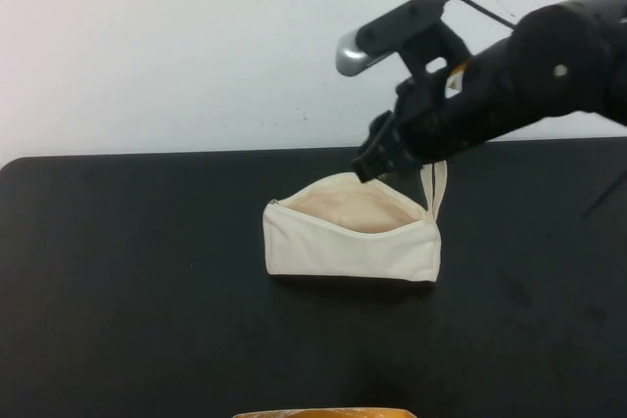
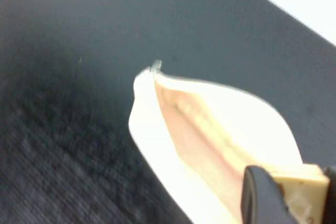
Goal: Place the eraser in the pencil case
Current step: Place the eraser on the pencil case
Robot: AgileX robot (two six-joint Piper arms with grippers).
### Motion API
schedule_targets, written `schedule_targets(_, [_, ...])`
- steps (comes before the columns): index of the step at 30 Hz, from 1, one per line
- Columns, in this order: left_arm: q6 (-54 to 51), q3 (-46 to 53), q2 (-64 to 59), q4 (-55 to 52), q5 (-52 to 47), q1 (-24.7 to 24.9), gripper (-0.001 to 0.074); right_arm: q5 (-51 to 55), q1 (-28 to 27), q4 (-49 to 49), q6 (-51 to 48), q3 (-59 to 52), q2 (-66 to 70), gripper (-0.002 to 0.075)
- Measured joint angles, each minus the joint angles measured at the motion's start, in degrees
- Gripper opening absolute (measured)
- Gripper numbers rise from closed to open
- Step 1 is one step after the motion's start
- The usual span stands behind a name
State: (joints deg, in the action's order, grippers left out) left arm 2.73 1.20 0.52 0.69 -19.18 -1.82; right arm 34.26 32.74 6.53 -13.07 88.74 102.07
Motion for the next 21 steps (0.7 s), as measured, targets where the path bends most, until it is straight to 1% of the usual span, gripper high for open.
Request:
schedule_targets(6, [0.0,0.0,0.0,0.0,0.0,0.0,-0.0002,-5.26,0.0,0.87,-0.99,2.08,7.5,0.0206])
schedule_targets(8, [0.0,0.0,0.0,0.0,0.0,0.0,-0.0002,-5.65,0.0,1.32,-1.14,2.47,9.73,0.0245])
schedule_targets(10, [0.0,0.0,0.0,0.0,0.0,0.0,-0.0002,-5.65,0.0,2.6,-1.41,2.59,11.24,0.0335])
schedule_targets(12, [0.0,0.0,0.0,0.0,0.0,0.0,-0.0002,-5.54,0.0,3.99,-1.38,2.63,11.76,0.0407])
schedule_targets(13, [0.0,0.0,0.0,0.0,0.0,0.0,-0.0002,-5.32,0.04,4.42,-1.38,2.73,11.76,0.043])
schedule_targets(15, [0.0,0.0,0.0,0.0,0.0,0.0,-0.0002,-4.49,0.04,4.78,-1.38,2.85,11.18,0.0436])
schedule_targets(17, [0.0,0.0,0.0,0.0,0.0,0.0,-0.0002,-3.3,0.04,4.9,-1.38,2.85,9.68,0.0388])
schedule_targets(18, [0.0,0.0,0.0,0.0,0.0,0.0,-0.0002,-2.42,-0.08,4.9,-1.38,2.85,8.38,0.0335])
schedule_targets(21, [0.0,0.0,0.0,0.0,0.0,0.0,-0.0002,-0.8,-0.33,4.9,-1.49,2.71,3.03,0.0137])
